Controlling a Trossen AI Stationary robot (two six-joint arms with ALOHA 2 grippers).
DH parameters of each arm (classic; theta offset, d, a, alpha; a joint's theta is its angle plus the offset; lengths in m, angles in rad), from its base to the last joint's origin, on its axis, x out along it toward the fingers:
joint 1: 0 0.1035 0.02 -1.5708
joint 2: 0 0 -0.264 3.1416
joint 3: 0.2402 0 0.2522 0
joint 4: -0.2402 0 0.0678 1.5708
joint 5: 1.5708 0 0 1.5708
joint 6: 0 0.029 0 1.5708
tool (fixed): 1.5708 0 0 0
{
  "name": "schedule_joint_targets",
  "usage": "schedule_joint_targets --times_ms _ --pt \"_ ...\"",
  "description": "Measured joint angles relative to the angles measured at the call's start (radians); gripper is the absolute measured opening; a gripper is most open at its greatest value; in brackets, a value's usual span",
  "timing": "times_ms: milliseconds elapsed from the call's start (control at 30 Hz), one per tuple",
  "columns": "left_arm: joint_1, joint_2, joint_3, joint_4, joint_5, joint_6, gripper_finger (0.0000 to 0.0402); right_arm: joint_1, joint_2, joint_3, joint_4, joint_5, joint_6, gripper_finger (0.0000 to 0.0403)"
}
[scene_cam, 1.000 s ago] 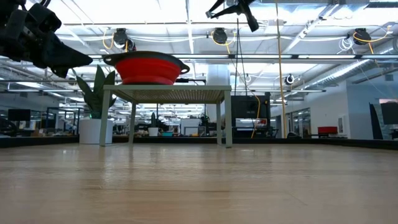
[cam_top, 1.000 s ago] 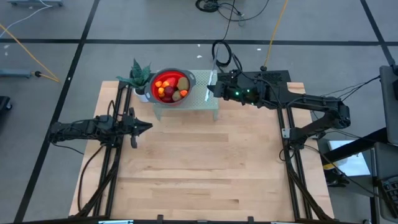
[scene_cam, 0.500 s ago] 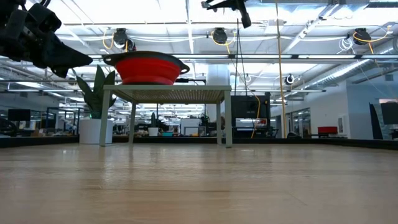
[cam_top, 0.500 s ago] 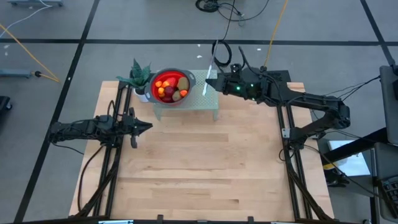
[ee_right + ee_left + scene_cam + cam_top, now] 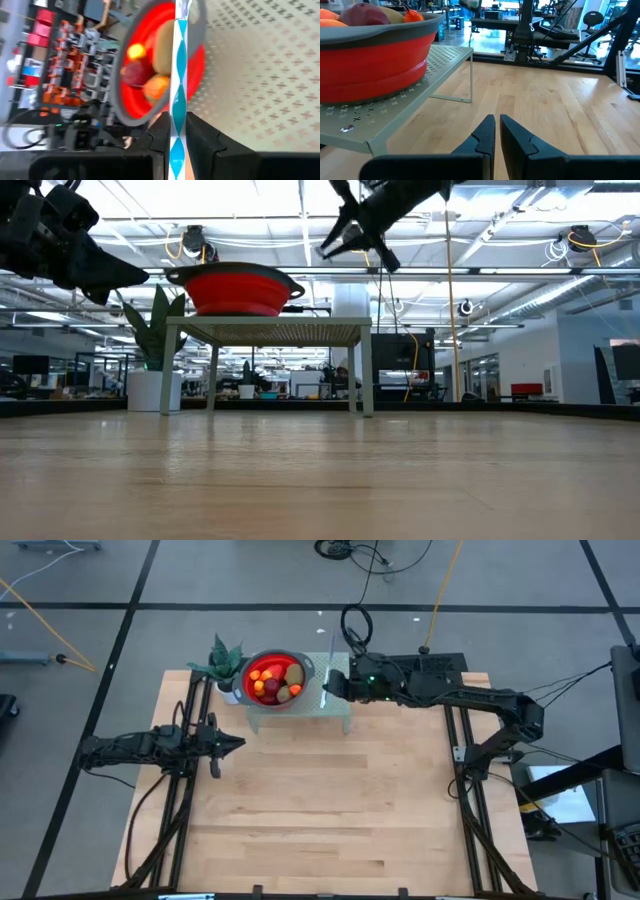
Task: Pick & Place Fruit
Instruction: Put the blue knife on the shelf
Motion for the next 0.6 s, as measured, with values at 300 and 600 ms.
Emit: schedule_joint_targets --times_ms 300,600 --pt "0.000 0.000 0.000 0.004 0.001 -0.001 0.0026 -0.021 0.030 0.001 -0.128 -0.004 0.037 0.0036" --pt "0.000 0.000 0.000 0.008 0.001 0.000 0.0026 -0.051 0.031 0.000 -0.163 0.024 0.034 0.0036"
